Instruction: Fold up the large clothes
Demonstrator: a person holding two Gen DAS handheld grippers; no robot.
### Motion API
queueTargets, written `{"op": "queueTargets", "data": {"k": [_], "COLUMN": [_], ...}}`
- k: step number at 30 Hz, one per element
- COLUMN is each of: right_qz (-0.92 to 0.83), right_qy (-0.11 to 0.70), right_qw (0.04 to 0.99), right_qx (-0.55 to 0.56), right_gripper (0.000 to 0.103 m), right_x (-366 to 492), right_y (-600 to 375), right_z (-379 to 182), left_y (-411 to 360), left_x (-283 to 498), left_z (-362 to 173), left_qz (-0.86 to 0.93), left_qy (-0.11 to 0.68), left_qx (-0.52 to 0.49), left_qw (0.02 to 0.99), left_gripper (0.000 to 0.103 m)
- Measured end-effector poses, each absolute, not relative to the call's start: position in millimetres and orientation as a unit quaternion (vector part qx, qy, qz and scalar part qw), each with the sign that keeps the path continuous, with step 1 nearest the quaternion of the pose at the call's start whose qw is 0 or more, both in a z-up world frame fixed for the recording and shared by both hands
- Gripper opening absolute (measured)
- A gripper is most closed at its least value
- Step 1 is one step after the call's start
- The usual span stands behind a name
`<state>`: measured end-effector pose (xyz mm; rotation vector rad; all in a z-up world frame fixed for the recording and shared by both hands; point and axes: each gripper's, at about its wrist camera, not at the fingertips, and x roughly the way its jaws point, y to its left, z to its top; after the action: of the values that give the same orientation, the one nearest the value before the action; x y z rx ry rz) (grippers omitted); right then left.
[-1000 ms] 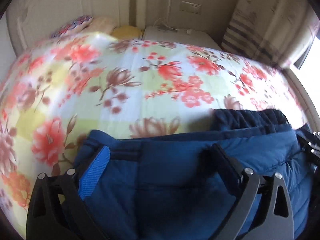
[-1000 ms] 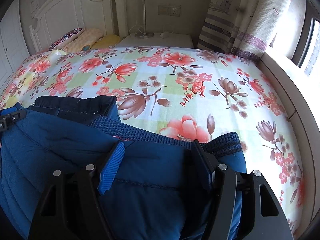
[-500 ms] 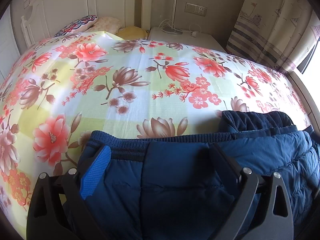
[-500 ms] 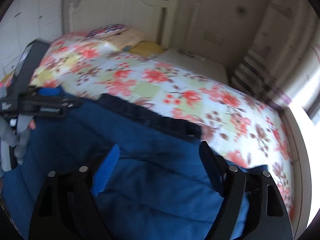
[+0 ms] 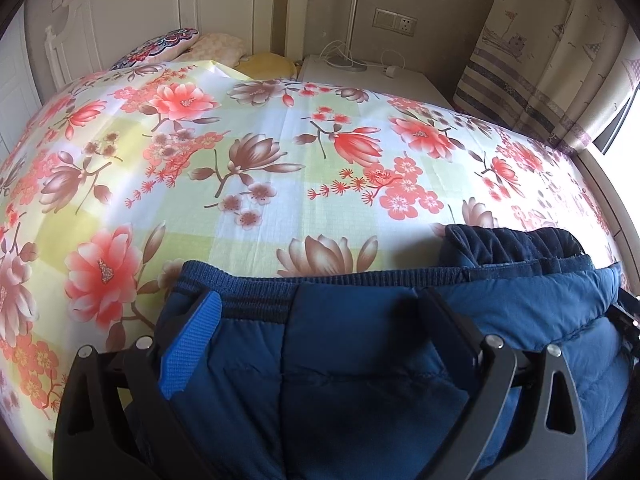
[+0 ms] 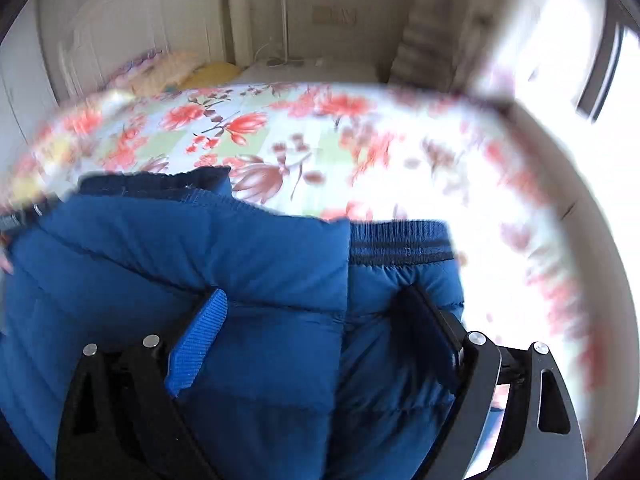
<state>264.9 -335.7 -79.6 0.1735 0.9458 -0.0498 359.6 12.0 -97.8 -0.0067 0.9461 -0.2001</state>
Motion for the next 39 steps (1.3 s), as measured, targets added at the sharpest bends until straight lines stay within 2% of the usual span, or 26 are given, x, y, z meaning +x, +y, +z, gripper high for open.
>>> {"op": "queueTargets", "data": {"k": [4, 10, 13, 14, 16, 19, 21, 23, 25, 29, 33, 39], "right_qz": [-0.062, -0.077, -0.053, -0.04, -0.004, 0.048, 0.052, 0.056, 0.062, 0.044, -0.016, -0.021], "right_qy": [0.458, 0.442, 0.392, 0.383, 0.374, 0.405, 0.435, 0.439, 0.446, 0.439, 0.426, 0.448], "right_qw": [0.887, 0.894, 0.918, 0.923, 0.924, 0.903, 0.881, 0.885, 0.884, 0.889, 0.897, 0.893], "right_qx": [-0.007, 0.013, -0.013, -0.028, -0.082, -0.132, -0.181, -0.145, -0.123, -0.123, -0.115, 0.016], "right_gripper": [0.083, 0.083, 0.085, 0.089, 0.09, 0.091, 0.091, 0.092, 0.092, 0.092, 0.092, 0.093], "right_x": [266, 252, 236, 230, 213, 208, 213, 219, 221, 214, 204, 202], "right_y": [-305, -316, -290, -276, -237, -190, -164, -171, -180, -185, -221, -294], "right_z": [-78, -62, -33, -26, -16, -34, -65, -70, -71, -62, -48, -72], "left_y": [12, 14, 12, 8, -8, -37, -62, -77, -73, -54, -16, 45], "left_x": [360, 357, 327, 313, 285, 255, 251, 254, 256, 257, 253, 277], "left_z": [-98, -92, -64, -53, -38, -41, -73, -98, -99, -99, -78, -92], "left_qz": [-0.097, -0.1, -0.075, -0.088, -0.129, -0.16, -0.161, -0.144, -0.15, -0.161, -0.119, -0.092], "left_qy": [0.454, 0.444, 0.391, 0.377, 0.362, 0.356, 0.388, 0.41, 0.413, 0.419, 0.396, 0.445], "left_qx": [-0.006, -0.012, 0.002, 0.003, 0.014, 0.053, 0.109, 0.151, 0.139, 0.091, 0.048, -0.031], "left_qw": [0.886, 0.89, 0.917, 0.922, 0.923, 0.919, 0.901, 0.888, 0.887, 0.889, 0.909, 0.89], "left_gripper": [0.098, 0.097, 0.094, 0.094, 0.099, 0.101, 0.101, 0.101, 0.101, 0.101, 0.101, 0.1]}}
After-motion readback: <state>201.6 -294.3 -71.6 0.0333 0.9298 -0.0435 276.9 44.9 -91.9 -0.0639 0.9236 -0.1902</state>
